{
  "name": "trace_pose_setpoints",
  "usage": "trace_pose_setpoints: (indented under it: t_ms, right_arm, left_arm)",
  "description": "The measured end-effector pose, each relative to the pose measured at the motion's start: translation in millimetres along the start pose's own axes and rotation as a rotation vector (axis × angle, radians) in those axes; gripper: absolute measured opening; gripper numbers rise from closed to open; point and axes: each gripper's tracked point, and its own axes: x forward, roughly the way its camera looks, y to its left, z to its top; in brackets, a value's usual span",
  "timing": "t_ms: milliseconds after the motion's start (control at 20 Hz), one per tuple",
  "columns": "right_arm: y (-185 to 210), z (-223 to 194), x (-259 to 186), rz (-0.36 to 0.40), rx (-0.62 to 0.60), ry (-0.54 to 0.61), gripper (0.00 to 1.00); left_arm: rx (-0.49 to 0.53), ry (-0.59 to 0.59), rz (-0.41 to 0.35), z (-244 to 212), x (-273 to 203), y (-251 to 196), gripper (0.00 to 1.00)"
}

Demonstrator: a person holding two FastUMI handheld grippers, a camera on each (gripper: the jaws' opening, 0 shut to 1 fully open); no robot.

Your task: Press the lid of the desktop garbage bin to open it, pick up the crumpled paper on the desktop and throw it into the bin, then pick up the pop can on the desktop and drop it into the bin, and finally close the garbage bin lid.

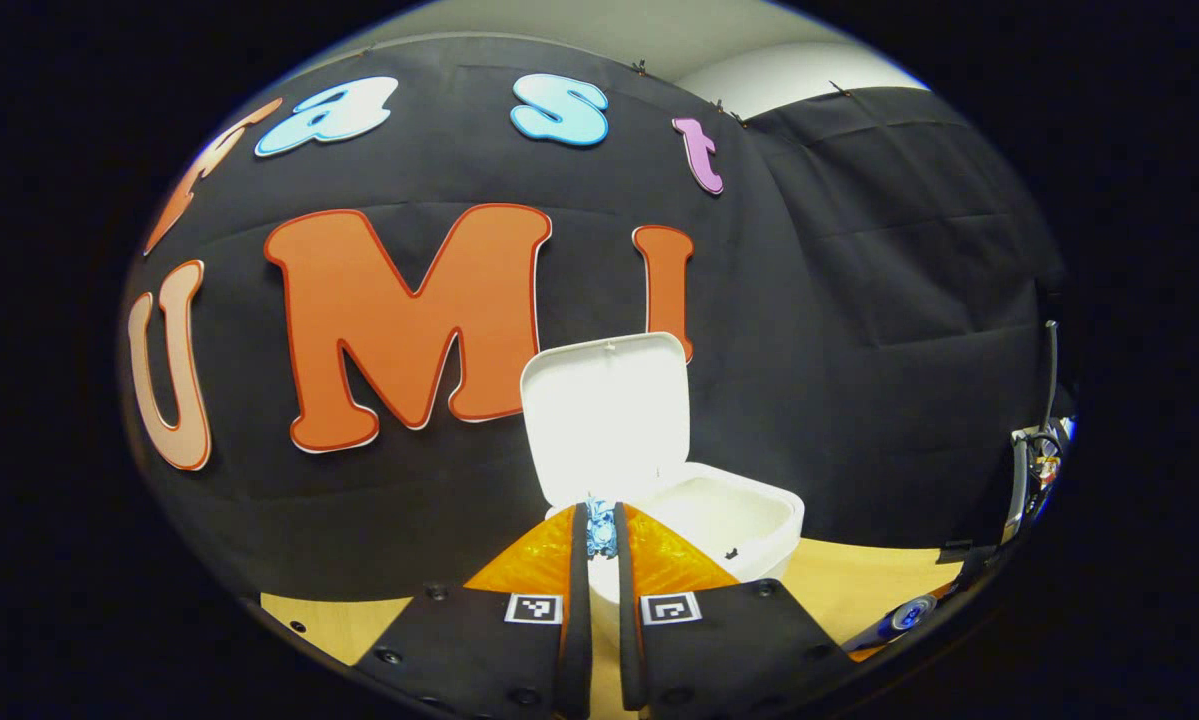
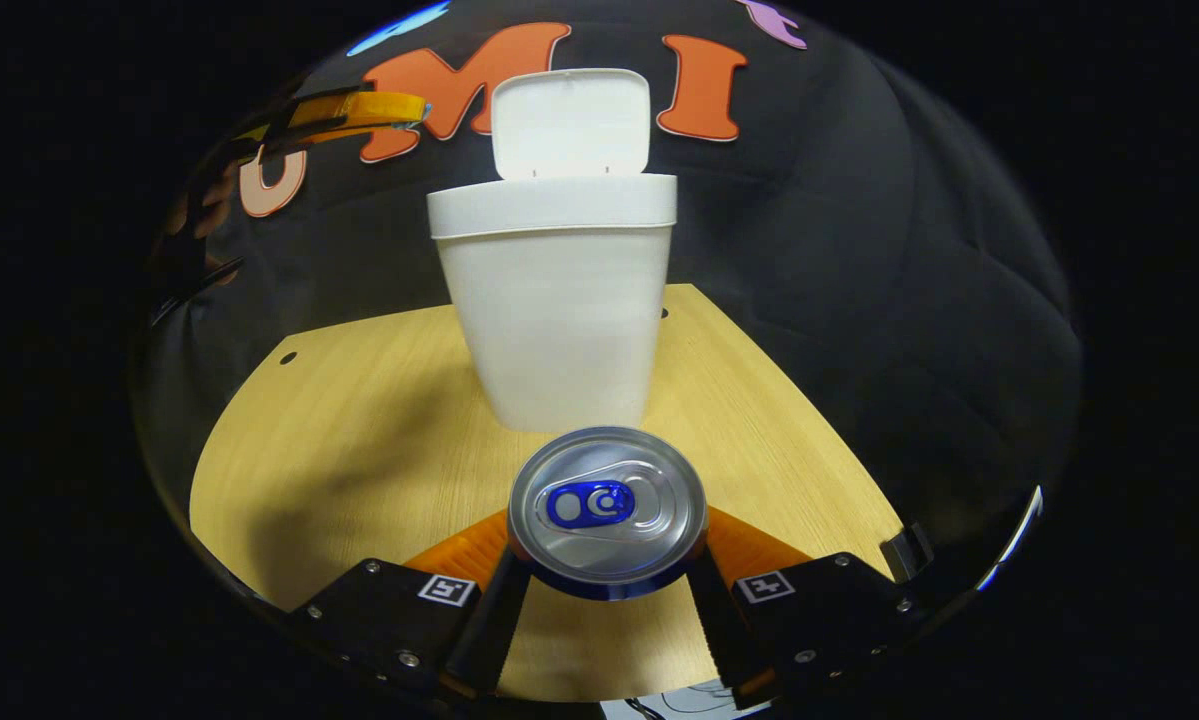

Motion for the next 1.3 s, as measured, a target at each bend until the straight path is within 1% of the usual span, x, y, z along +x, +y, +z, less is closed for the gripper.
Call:
trace_pose_setpoints:
  t_ms: [100, 150, 200, 450, 650, 700, 950, 1000, 1050, 1250, 1300]
  right_arm:
    - [-6, -2, 3, -0.005, 0.02, 0.008, 0.8]
    - [-9, -4, 6, -0.007, 0.026, 0.013, 0.8]
    - [-11, -6, 9, -0.011, 0.031, 0.02, 0.8]
    - [-18, -11, 17, -0.015, 0.068, 0.037, 0.8]
    - [-23, -13, 21, -0.019, 0.078, 0.043, 0.8]
    - [-23, -14, 23, -0.017, 0.083, 0.046, 0.8]
    - [-28, -18, 26, -0.02, 0.101, 0.06, 0.8]
    - [-30, -18, 25, -0.022, 0.102, 0.058, 0.8]
    - [-30, -18, 26, -0.022, 0.103, 0.058, 0.8]
    - [-31, -16, 26, -0.019, 0.106, 0.054, 0.8]
    - [-31, -15, 25, -0.018, 0.105, 0.052, 0.8]
  left_arm:
    - [-0.011, 0.003, -0.003, -2, 15, -5, 0.15]
    - [-0.017, 0.004, -0.008, -4, 21, -7, 0.17]
    - [-0.021, 0.01, -0.014, -7, 26, -10, 0.14]
    - [-0.031, 0.036, -0.03, -19, 45, -19, 0.14]
    - [-0.036, 0.055, -0.039, -27, 53, -26, 0.16]
    - [-0.035, 0.059, -0.04, -28, 55, -26, 0.19]
    - [-0.048, 0.078, -0.04, -36, 61, -29, 0.19]
    - [-0.053, 0.08, -0.04, -38, 63, -29, 0.19]
    - [-0.055, 0.084, -0.038, -40, 63, -28, 0.22]
    - [-0.058, 0.094, -0.037, -43, 64, -28, 0.22]
    - [-0.057, 0.096, -0.035, -44, 64, -28, 0.25]
